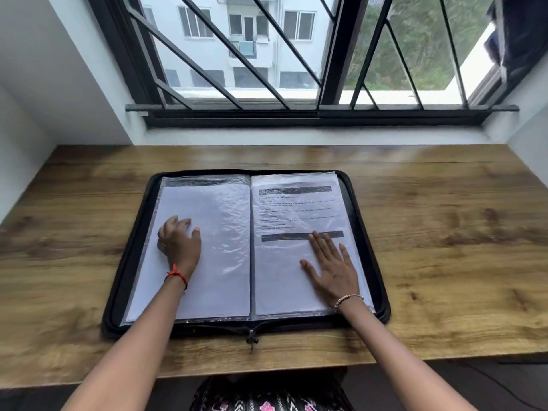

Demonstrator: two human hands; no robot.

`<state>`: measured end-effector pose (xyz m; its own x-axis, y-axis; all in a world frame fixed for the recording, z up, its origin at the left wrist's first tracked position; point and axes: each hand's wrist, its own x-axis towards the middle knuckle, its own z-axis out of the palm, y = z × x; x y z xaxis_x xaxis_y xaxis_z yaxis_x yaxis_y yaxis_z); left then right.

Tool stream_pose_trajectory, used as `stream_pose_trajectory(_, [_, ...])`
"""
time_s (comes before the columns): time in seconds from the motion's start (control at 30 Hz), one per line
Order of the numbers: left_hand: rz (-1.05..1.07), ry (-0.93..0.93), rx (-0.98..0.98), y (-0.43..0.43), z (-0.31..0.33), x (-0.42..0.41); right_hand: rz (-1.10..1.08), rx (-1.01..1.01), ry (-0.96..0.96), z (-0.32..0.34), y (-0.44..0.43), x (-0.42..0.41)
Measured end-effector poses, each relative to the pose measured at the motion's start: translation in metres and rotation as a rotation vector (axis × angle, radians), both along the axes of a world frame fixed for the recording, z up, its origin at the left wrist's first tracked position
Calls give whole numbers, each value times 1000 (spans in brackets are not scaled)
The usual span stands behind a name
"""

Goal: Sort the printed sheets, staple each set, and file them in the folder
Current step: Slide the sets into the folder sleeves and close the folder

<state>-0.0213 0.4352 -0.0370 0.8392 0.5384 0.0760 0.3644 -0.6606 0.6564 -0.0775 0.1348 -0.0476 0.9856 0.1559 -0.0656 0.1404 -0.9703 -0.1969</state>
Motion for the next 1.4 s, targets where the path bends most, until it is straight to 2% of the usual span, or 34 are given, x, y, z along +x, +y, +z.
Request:
stream_pose_trajectory(0.23, [186, 200, 77, 28, 11, -10, -199, 176, -110, 9, 30, 15])
stream_pose_trajectory(0.33, [256, 271, 86, 37, 12, -16, -159, 193, -180, 16, 51, 28])
stream_pose_trajectory(0.5, [187, 266, 9, 50, 16, -21, -47, 224, -186, 26, 82, 42])
stream_pose_trajectory(0.6, [82, 212, -125, 69, 17, -18, -15, 237, -162, 29, 96, 45])
stream_pose_trajectory(0.8, [-169, 269, -579, 91, 60, -16, 4, 252, -187, 36, 109, 53])
stream_pose_trajectory(0.9, [-366, 321, -901, 95, 89, -21, -15, 295, -196, 43, 115, 58])
stream_pose_trajectory(1.07, [-697, 301, -1210, 84, 121, -24, -116, 437, -218, 59, 117, 68])
stream_pose_trajectory(1.17, [-842, 285, -1209, 60, 130, -20, -222, 560, -223, 71, 111, 76])
stream_pose_trajectory(1.27, [-947, 322, -1215, 25, 131, -12, -309, 767, -207, 87, 99, 84])
stream_pose_trajectory(1.33, [-1010, 353, -1077, -1, 130, -8, -363, 920, -191, 100, 85, 90])
stream_pose_trajectory(1.4, [-1046, 388, -957, -25, 124, -4, -479, 1118, -82, 112, 68, 96])
